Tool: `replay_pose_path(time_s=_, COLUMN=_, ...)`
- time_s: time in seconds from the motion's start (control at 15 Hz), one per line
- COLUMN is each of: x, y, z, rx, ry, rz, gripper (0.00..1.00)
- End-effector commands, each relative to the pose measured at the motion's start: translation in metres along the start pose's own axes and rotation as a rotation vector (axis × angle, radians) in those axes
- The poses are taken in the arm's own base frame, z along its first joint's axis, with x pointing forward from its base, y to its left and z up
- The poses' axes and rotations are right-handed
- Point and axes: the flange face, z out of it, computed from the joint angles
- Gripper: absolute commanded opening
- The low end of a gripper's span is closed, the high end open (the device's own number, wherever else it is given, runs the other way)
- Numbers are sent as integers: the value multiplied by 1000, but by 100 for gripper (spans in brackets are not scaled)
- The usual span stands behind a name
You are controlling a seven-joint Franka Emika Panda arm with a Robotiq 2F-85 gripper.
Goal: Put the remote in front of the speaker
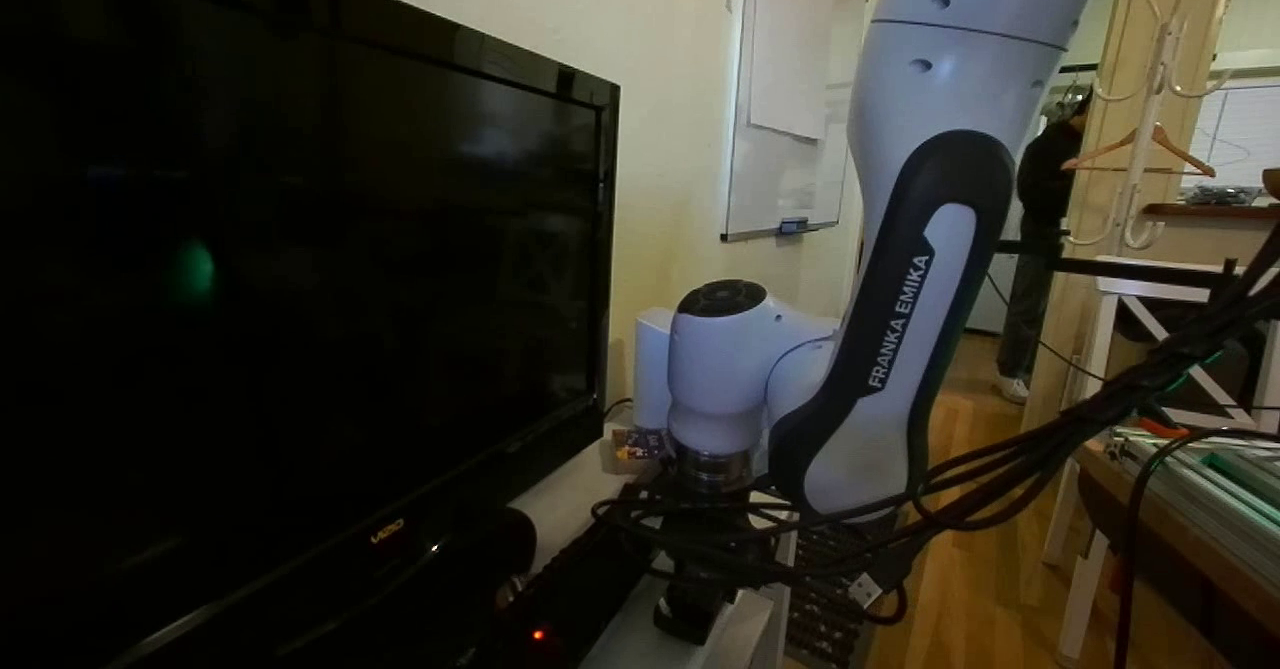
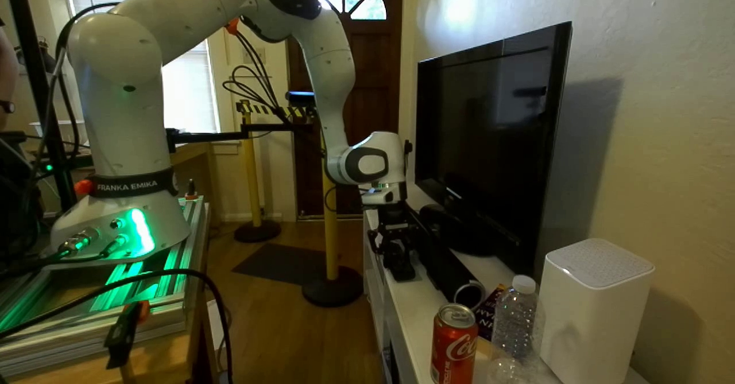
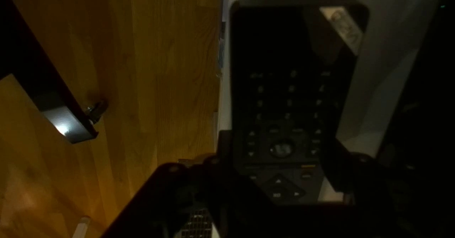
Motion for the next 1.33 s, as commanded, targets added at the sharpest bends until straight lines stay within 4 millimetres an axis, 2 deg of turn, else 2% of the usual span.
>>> replay_pose_path(time_s=0.0, x=5, y=-23, z=0, rx=26, ry=5, rz=9, gripper=36)
replay_pose_path(time_s=0.33, x=10, y=-33, z=3, rx=30, ry=17, rz=13, gripper=36)
replay_pose_path(time_s=0.67, x=28, y=-23, z=12, rx=-34, ry=37, rz=30, gripper=36)
replay_pose_path(time_s=0.93, x=47, y=-26, z=19, rx=-39, ry=47, rz=56, gripper=36)
replay_pose_path(time_s=1.27, x=55, y=-26, z=26, rx=-59, ry=44, rz=51, gripper=36)
